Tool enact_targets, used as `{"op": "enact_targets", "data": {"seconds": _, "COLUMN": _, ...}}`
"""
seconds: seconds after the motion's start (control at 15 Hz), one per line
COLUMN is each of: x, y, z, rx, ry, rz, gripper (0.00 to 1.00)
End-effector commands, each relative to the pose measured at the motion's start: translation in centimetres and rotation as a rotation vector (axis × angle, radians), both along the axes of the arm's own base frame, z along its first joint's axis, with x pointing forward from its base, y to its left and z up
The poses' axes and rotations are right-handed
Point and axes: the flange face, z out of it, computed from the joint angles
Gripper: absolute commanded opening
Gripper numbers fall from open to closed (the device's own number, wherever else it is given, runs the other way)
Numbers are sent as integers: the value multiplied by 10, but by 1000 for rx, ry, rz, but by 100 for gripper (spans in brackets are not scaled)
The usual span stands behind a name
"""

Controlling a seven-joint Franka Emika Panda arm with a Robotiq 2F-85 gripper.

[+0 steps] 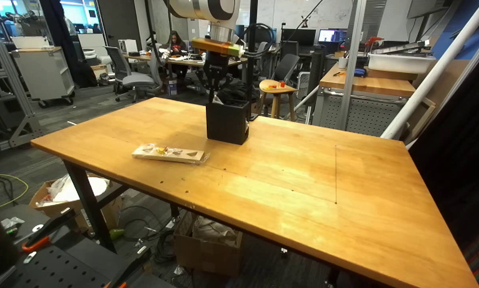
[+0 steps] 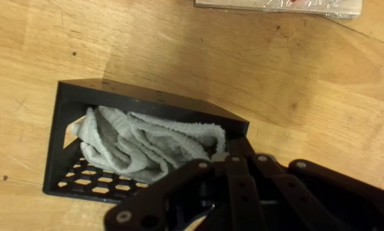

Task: Pick the cloth and shove it in the black box

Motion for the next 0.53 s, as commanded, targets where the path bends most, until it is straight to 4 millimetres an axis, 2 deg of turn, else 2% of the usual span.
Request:
{"op": "enact_targets", "data": {"seconds": 0.0, "x": 9, "y": -5, "z": 10, "rx": -35, "ry": -40, "rz": 23, "gripper": 0}}
{"op": "enact_targets", "data": {"seconds": 0.2, "x": 12, "y": -6, "z": 11, "rx": -52, "ry": -44, "rz": 32, "gripper": 0}}
{"op": "enact_targets", "data": {"seconds": 0.47, "x": 11, "y": -3, "z": 2, "rx": -42, "ry": -28, "rz": 33, "gripper": 0}}
